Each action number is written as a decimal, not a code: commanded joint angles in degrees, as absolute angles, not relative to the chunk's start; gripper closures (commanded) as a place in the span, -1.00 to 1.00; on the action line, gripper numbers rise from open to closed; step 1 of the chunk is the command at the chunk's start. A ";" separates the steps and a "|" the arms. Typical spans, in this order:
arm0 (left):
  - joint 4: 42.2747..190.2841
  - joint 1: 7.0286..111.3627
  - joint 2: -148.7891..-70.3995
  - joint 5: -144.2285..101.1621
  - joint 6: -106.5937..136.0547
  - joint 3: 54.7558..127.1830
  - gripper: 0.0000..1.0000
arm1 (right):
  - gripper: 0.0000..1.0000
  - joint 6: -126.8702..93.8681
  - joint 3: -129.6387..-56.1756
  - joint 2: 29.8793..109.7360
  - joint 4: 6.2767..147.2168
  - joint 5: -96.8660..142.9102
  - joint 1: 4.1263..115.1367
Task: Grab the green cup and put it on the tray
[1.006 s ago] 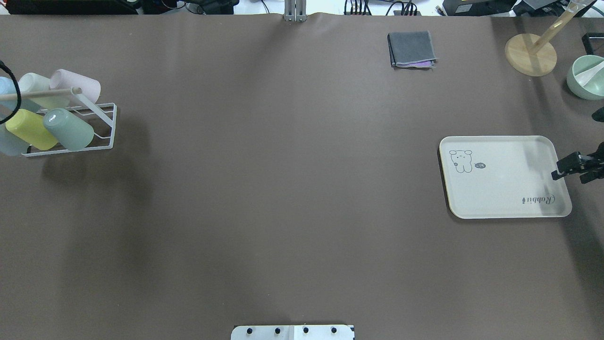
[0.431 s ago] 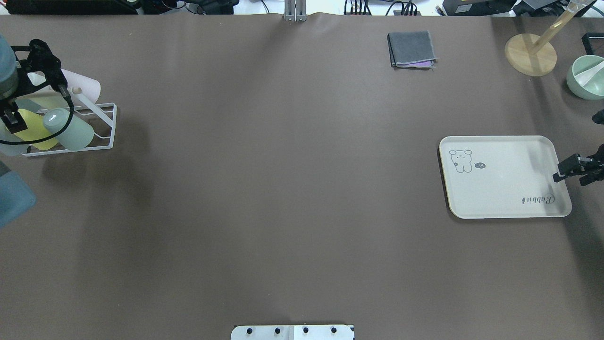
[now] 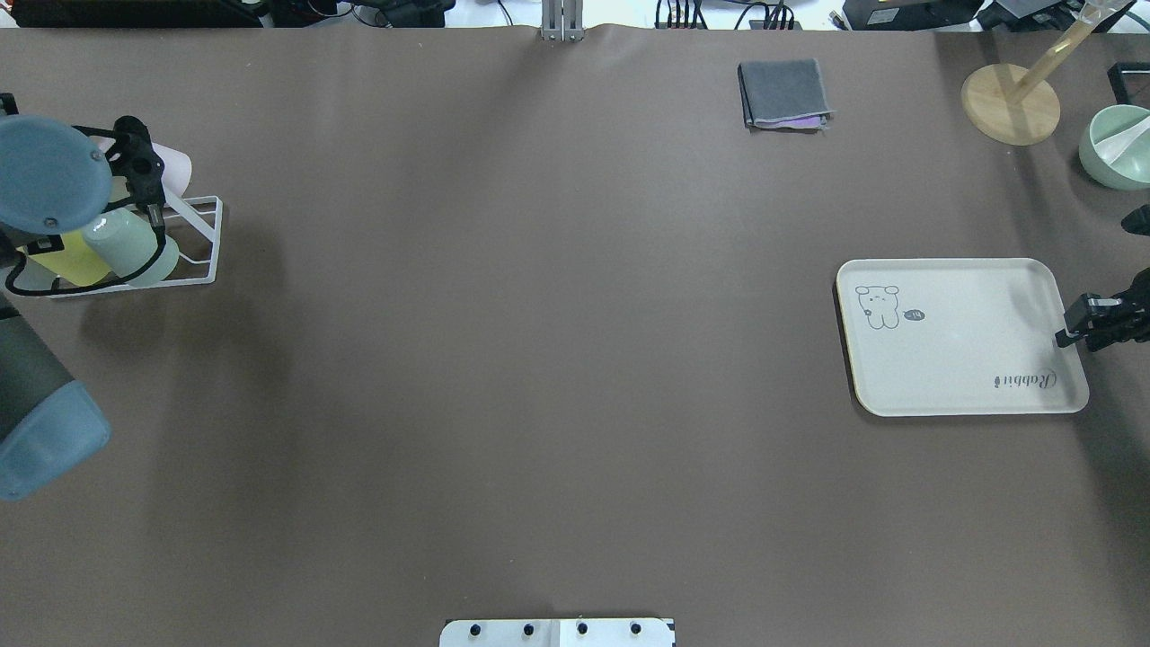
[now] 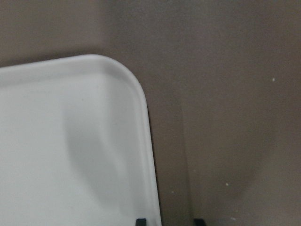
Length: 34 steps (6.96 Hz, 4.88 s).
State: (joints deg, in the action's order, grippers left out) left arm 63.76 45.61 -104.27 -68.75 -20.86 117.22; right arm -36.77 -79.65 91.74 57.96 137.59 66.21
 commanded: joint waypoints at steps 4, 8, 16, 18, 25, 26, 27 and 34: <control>57.05 30.88 -103.80 -52.06 -37.69 111.56 -0.95 | 1.00 -33.34 -79.72 90.44 57.92 139.55 66.18; 57.13 28.83 -104.15 -44.13 -46.84 105.84 -0.95 | 1.00 -36.36 -88.13 83.79 58.79 147.57 66.98; 65.56 28.04 -104.77 -35.25 -48.34 95.81 -0.94 | 1.00 -63.81 -82.81 59.69 58.54 131.22 39.73; 68.98 28.04 -104.77 -34.89 -48.34 92.91 -0.94 | 1.00 -63.81 -81.91 59.24 58.18 131.13 38.24; 69.17 27.60 -105.73 -34.89 -48.34 91.32 -0.77 | -1.00 -69.88 -83.84 63.35 59.84 133.93 46.54; 69.08 27.60 -105.82 -34.89 -48.34 91.41 -0.50 | -1.00 -68.83 -86.11 67.11 60.11 135.25 50.50; 69.17 27.60 -105.82 -34.89 -48.34 91.49 -0.15 | -1.00 -65.95 -89.00 72.11 60.20 135.79 53.15; 68.91 27.95 -101.79 -34.54 -52.20 99.82 -0.04 | -1.00 -6.98 -90.97 95.27 82.03 131.70 84.06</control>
